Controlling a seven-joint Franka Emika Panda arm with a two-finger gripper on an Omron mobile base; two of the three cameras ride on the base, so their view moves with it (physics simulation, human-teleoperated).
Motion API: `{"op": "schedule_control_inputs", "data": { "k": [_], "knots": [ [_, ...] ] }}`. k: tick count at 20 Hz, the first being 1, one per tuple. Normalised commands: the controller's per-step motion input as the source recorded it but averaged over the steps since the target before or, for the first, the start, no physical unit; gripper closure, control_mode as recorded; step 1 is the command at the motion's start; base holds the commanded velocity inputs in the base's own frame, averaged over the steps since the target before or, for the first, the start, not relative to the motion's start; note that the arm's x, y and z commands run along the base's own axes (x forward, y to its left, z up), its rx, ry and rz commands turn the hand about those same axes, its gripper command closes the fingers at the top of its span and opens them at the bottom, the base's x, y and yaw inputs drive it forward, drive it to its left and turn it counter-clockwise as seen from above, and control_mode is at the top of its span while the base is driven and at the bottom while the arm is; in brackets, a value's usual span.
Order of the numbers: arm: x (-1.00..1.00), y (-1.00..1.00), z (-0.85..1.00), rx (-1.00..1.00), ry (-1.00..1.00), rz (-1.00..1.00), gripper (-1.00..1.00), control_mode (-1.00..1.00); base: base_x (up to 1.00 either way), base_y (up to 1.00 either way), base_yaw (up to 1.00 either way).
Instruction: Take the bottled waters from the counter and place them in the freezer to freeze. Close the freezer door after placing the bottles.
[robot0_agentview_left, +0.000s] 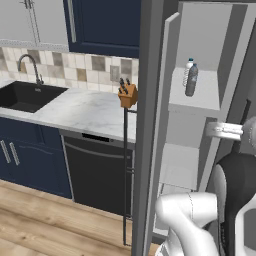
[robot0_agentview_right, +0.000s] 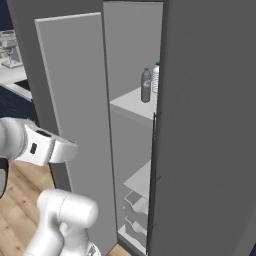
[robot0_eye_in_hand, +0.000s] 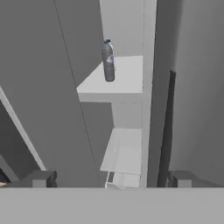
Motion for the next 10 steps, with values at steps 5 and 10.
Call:
{"op": "schedule_control_inputs", "data": {
  "k": [5,10],
  "knots": [
    [0.0,0.57,-0.28,0.06,0.05,0.14,-1.0,-1.0,0.0,0.0,0.0],
    [0.0,0.44,-0.19,0.05,0.1,0.16,-1.0,-1.0,0.0,0.0,0.0]
  ]
}}
